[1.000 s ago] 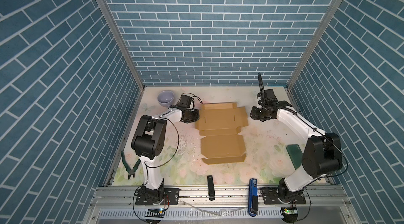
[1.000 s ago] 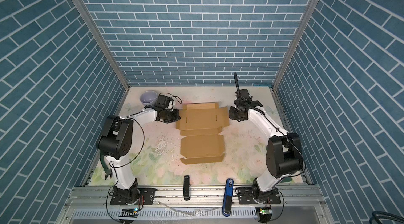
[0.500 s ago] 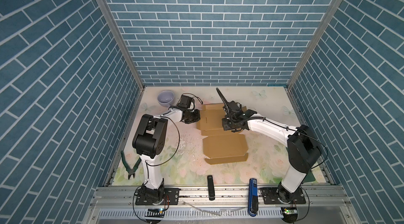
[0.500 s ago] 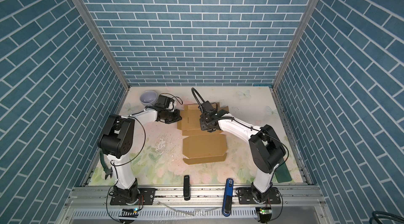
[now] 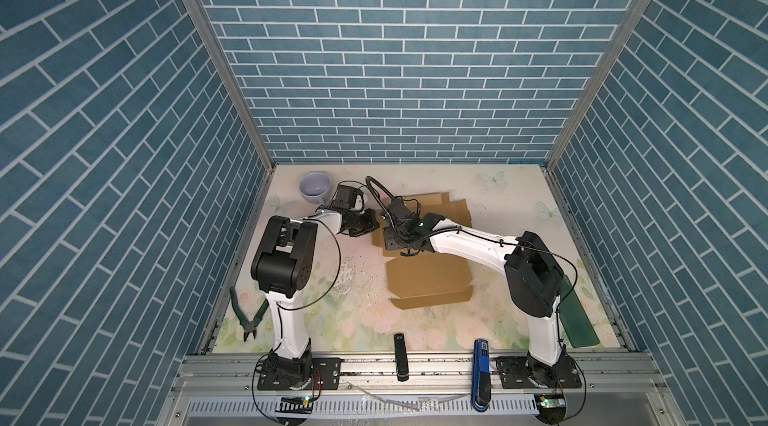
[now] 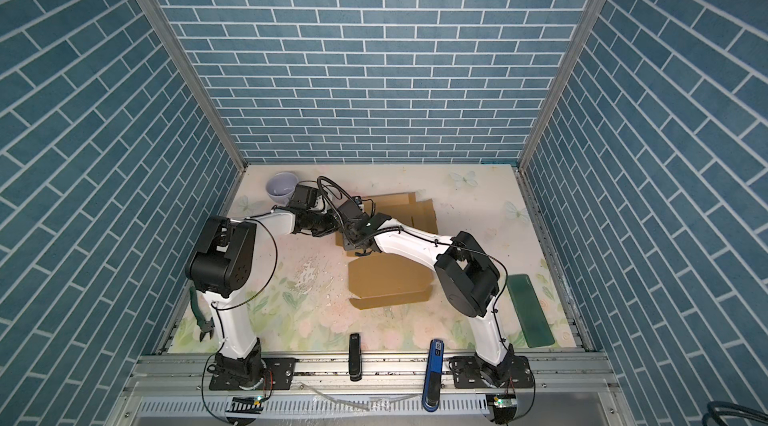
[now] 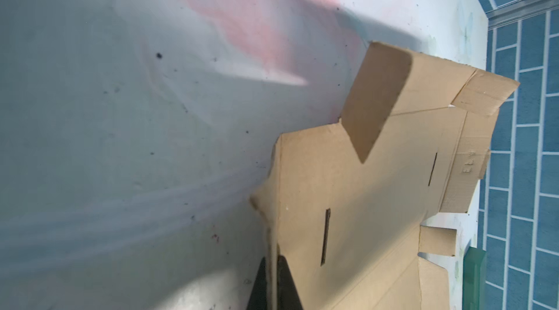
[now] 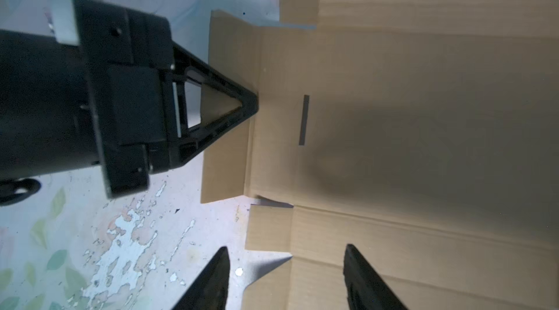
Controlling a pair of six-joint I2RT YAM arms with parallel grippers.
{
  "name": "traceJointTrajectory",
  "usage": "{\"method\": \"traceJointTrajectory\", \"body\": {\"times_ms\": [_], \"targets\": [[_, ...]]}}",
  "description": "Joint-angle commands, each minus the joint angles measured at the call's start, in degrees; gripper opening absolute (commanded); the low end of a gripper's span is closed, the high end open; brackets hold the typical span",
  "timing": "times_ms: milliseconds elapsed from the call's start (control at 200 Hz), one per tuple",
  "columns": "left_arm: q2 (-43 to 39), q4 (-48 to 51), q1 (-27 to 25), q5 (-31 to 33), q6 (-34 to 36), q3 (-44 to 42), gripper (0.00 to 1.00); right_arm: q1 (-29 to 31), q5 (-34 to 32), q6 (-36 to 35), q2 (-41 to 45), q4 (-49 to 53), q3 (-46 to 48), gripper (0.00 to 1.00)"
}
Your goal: Fold the paper box
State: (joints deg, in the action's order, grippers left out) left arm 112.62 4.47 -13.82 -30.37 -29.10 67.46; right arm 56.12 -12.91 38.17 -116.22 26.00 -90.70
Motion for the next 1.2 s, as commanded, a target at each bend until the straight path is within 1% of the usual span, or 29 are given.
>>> {"method": "traceJointTrajectory", "body": {"times_ms": [0,345,785,800,930,1085,1140,1195], "targets": [[1.21,-1.72,0.38,-1.31,0.07,-1.06,0.03,1.14,-1.32,4.25,-2.95,3.18,-3.41,0.61],[1.11,-3.06,0.47,-2.15,-0.43,-1.63,0.03,1.81,-1.27,6.04,-6.24,3.45,-4.62,0.63],[1.29,-3.42,0.55,-2.63,-0.49,-1.81,0.01,1.96,-0.89,7.71,-9.02,4.16,-6.26,0.63],[1.29,-3.42,0.55,-2.68,-0.51,-1.81,0.01,1.98,-0.82,7.71,-10.66,4.26,-6.38,0.62],[1.20,-3.50,0.64,-2.93,-0.47,-1.89,0.01,1.97,-1.56,7.71,-11.97,5.64,-7.49,0.62],[1.29,-3.50,0.80,-3.02,-0.35,-1.97,0.01,1.98,-3.26,8.10,-12.07,7.36,-7.55,0.60],[1.33,-3.60,0.82,-2.98,-0.31,-1.98,0.01,1.97,-4.15,8.43,-11.63,7.62,-7.16,0.57],[1.42,-3.60,0.82,-3.02,-0.37,-1.94,0.00,1.97,-4.80,8.54,-11.03,7.62,-6.67,0.51]]}}
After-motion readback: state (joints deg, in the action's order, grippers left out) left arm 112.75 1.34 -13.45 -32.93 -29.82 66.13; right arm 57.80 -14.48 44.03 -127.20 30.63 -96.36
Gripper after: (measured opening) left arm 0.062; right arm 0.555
